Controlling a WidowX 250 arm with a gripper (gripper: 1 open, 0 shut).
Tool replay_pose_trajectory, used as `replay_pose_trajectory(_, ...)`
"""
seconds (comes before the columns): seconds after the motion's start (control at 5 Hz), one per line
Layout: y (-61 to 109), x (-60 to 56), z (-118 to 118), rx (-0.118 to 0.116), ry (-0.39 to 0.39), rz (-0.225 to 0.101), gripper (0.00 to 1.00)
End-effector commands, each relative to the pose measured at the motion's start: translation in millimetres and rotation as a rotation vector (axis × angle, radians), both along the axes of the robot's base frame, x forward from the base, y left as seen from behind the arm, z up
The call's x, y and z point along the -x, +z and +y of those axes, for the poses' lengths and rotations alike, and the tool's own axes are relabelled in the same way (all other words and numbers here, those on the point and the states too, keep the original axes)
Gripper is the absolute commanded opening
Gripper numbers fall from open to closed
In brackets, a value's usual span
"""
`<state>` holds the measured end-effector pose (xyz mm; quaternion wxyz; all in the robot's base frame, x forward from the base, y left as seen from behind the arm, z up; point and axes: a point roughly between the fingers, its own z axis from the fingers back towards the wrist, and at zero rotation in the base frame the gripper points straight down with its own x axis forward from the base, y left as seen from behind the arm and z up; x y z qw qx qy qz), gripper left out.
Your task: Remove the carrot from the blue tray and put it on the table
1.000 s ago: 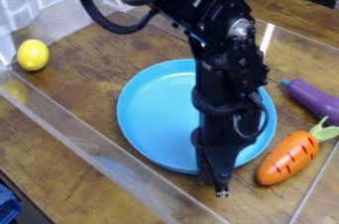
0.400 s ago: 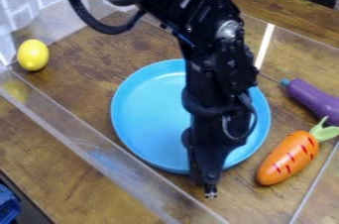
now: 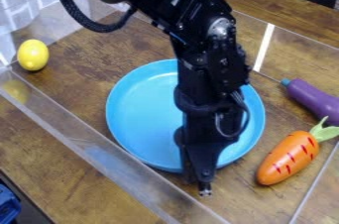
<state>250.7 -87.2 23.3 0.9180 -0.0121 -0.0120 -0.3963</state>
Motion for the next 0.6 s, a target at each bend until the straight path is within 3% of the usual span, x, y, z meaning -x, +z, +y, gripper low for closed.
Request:
replay_pose_trajectory(0.0,8.1,3.3,9.3,-0.003,0.104,0.023,0.0)
replay_pose_trajectory(0.4,4.2,-0.4,-5.7,0.003,0.144,0.026,0.0)
